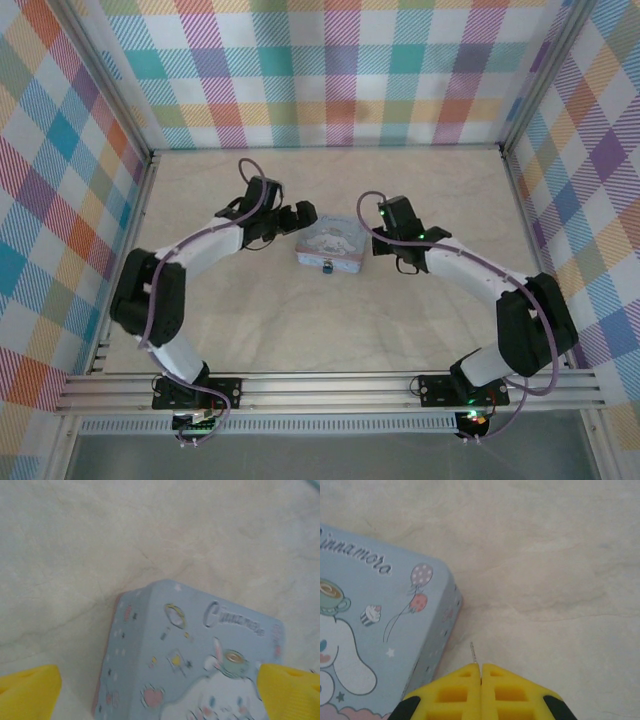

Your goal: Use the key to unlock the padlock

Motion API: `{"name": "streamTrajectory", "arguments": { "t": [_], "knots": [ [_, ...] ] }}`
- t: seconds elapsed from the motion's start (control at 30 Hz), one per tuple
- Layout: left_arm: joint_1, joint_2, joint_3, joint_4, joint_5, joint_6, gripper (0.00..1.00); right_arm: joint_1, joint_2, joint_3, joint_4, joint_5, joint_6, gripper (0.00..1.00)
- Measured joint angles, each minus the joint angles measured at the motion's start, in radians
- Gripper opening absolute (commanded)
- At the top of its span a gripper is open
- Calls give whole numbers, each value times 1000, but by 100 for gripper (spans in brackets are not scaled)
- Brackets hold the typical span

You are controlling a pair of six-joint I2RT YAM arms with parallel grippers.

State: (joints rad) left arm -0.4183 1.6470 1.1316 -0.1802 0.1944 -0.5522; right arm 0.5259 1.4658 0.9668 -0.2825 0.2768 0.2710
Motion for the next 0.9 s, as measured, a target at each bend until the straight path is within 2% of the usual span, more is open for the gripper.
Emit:
{"name": "streamTrajectory", "arguments": {
  "t": [0.23,0.4,0.63,0.9],
  "knots": [
    [-8,-230,-179,35,78,13,100,-39,22,159,-49,-71,-35,0],
    [-48,-327,-296,66,139,32,100,-67,132,300,-60,-162,-55,0],
    [-103,-425,-406,136,161,53,100,-104,270,420,-78,-274,-55,0],
    [-152,-419,-584,435,144,55,100,-121,381,547,-93,-341,-51,0]
  ]
}}
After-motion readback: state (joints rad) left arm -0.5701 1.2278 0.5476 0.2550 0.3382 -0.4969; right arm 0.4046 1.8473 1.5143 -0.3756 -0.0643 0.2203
